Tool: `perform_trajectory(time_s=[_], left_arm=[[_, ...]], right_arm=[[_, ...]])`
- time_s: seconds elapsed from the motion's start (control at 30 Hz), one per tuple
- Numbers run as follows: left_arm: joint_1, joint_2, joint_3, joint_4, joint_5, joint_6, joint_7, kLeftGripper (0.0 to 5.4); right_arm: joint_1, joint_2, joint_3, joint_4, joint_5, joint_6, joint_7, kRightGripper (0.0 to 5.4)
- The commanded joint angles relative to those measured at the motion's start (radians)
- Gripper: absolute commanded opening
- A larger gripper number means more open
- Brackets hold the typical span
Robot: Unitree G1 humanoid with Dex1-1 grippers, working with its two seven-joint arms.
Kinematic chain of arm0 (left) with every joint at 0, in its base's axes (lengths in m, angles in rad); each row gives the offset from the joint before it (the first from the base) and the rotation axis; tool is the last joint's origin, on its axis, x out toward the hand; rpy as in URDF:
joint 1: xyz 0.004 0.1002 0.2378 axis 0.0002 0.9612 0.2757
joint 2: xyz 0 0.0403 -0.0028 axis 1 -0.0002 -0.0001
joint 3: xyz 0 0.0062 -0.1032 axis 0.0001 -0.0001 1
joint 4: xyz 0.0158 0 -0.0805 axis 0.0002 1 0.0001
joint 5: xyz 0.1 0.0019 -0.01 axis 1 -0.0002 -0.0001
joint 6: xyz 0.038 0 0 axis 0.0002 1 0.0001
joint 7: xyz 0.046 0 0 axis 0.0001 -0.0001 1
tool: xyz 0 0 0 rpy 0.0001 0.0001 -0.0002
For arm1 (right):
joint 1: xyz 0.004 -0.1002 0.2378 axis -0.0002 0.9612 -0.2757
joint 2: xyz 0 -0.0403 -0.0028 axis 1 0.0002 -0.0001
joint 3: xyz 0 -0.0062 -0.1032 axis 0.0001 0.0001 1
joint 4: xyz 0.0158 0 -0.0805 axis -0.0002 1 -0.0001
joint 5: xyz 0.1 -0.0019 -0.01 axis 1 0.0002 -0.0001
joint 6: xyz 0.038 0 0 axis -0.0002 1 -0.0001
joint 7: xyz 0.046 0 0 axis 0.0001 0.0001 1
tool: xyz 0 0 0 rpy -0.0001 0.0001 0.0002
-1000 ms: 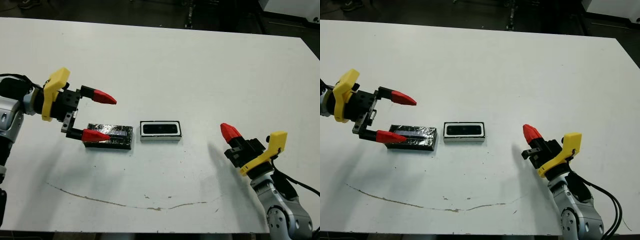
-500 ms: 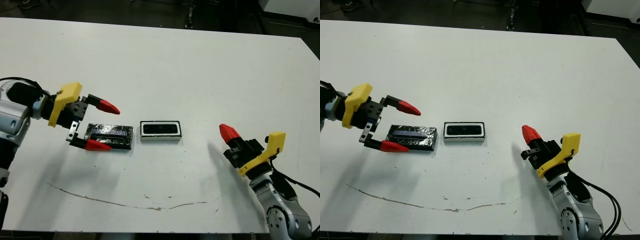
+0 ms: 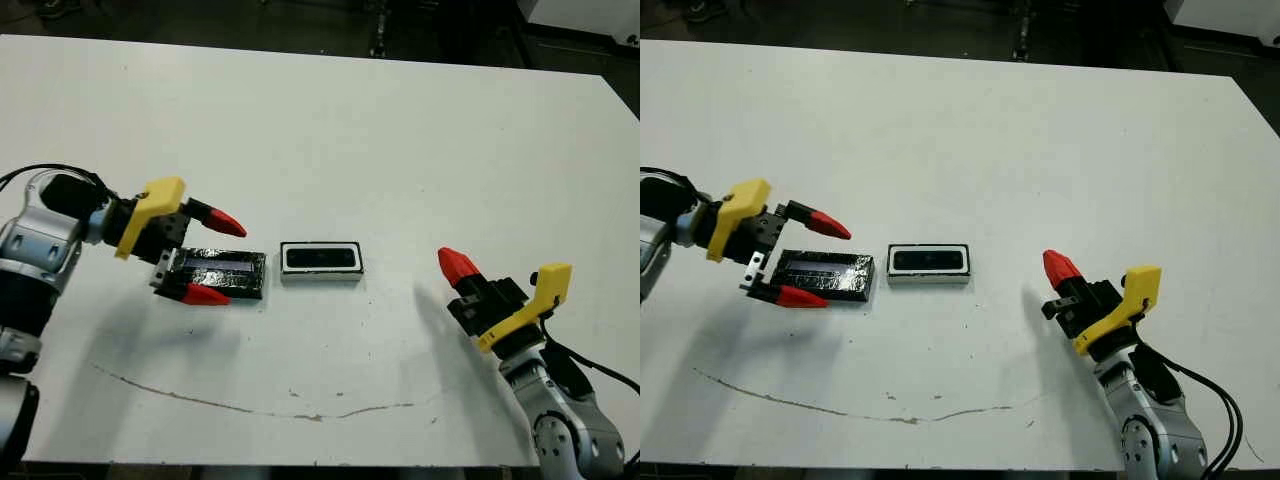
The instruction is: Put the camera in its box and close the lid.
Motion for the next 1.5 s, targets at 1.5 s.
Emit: perform_trajectory(time_s=[1.5], left_arm=[[0.021,-0.004,-0.073,-0.034,0.229,0.018,0.145,5.40]], right_arm=[[0.019,-0.028,0.005,-0.009,0.023,0.008,0.001,0.01]])
